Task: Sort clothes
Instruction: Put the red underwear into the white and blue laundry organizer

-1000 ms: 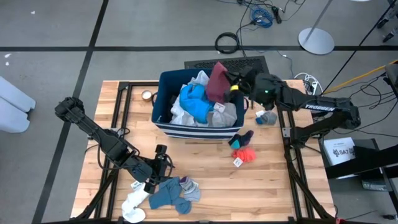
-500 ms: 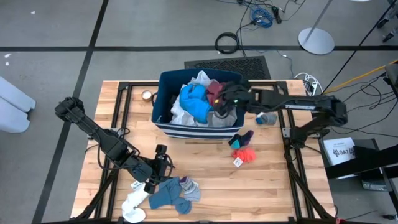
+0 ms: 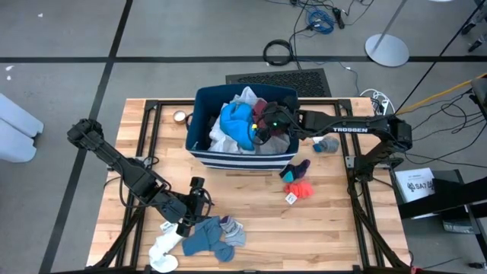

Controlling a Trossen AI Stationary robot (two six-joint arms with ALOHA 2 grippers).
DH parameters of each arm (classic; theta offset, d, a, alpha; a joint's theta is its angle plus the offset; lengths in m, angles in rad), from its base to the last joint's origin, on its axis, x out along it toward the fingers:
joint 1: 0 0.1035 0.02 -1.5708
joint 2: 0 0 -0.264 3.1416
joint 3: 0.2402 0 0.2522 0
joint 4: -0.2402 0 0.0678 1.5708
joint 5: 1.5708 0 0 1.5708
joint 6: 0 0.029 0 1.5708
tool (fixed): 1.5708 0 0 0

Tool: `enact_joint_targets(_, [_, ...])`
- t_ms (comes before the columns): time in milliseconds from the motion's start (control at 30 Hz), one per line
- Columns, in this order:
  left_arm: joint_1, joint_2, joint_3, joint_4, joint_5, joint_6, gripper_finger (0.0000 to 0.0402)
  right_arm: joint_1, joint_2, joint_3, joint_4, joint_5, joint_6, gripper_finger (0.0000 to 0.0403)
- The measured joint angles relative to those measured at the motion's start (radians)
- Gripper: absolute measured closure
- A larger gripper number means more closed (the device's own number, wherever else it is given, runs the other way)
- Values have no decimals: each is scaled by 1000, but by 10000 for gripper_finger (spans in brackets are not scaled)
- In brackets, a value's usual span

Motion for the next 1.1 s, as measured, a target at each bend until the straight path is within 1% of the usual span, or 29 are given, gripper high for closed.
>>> enact_joint_targets(133, [0,0,0,0,0,0,201,14,-1,0,30,-6,-40,380])
enact_joint_targets(333, [0,0,0,0,0,0,201,20,-8,-1,30,3,-63,336])
enact_joint_targets(567, [0,0,0,-1,0,0,201,20,-65,-1,38,86,-90,291])
enact_joint_targets(667, [0,0,0,-2,0,0,201,20,-105,-1,48,91,-90,275])
enact_joint_targets(900, [0,0,0,-2,0,0,201,43,-215,-1,83,88,-89,250])
enact_joint_targets(1100, [0,0,0,0,0,0,201,83,-299,-1,123,83,-87,245])
